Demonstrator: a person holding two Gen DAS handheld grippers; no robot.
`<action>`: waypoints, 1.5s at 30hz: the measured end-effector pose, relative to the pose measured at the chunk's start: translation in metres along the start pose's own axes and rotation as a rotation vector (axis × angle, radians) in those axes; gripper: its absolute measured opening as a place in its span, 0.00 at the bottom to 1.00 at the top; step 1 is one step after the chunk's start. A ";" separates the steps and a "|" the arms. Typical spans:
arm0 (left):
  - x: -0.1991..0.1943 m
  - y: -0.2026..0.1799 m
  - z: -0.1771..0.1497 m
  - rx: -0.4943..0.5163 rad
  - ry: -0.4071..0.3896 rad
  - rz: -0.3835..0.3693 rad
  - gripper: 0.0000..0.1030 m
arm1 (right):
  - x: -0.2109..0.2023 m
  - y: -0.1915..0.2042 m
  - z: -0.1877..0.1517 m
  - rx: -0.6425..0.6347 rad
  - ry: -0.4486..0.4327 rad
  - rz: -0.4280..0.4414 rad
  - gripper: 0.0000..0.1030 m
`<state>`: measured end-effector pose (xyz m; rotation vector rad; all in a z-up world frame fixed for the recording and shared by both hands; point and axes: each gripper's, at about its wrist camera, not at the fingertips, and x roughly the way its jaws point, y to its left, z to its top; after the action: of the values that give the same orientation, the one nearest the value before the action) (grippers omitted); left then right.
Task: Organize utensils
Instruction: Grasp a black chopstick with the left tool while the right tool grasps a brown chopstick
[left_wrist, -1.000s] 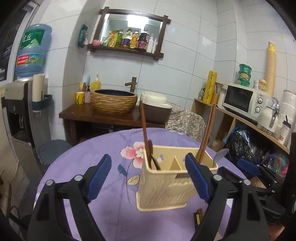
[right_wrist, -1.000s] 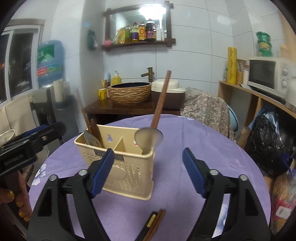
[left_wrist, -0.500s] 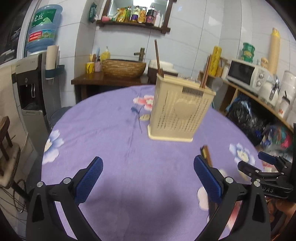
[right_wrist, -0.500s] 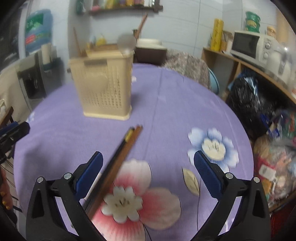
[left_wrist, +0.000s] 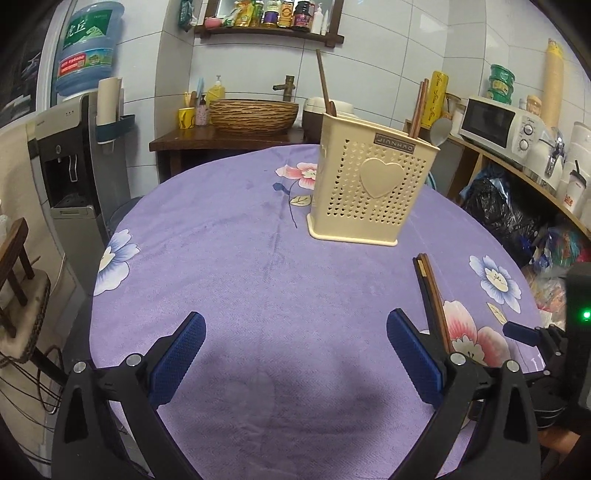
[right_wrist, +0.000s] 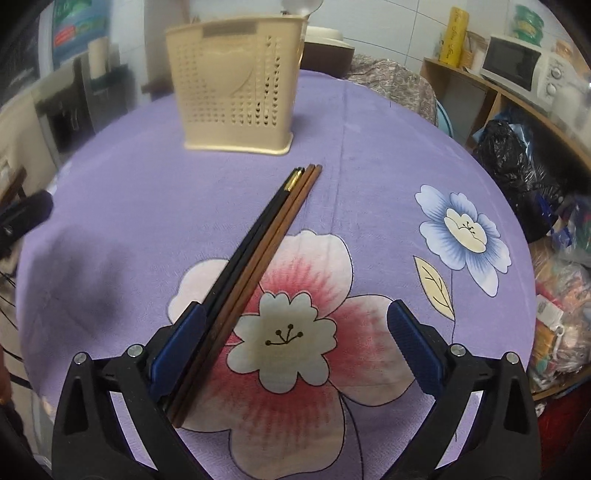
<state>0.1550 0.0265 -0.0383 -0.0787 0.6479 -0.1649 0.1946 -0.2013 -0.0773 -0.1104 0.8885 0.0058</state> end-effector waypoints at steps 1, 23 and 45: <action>0.000 -0.002 -0.001 0.006 -0.001 -0.001 0.95 | 0.004 0.001 -0.001 -0.004 0.014 -0.003 0.94; 0.012 -0.049 -0.014 0.158 0.077 0.000 0.95 | 0.004 -0.022 -0.013 0.087 0.031 0.004 0.94; 0.046 -0.105 -0.023 0.253 0.215 -0.077 0.78 | 0.004 -0.103 -0.033 0.232 0.033 -0.096 0.94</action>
<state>0.1633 -0.0853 -0.0707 0.1603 0.8340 -0.3319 0.1766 -0.3069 -0.0918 0.0635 0.9102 -0.1885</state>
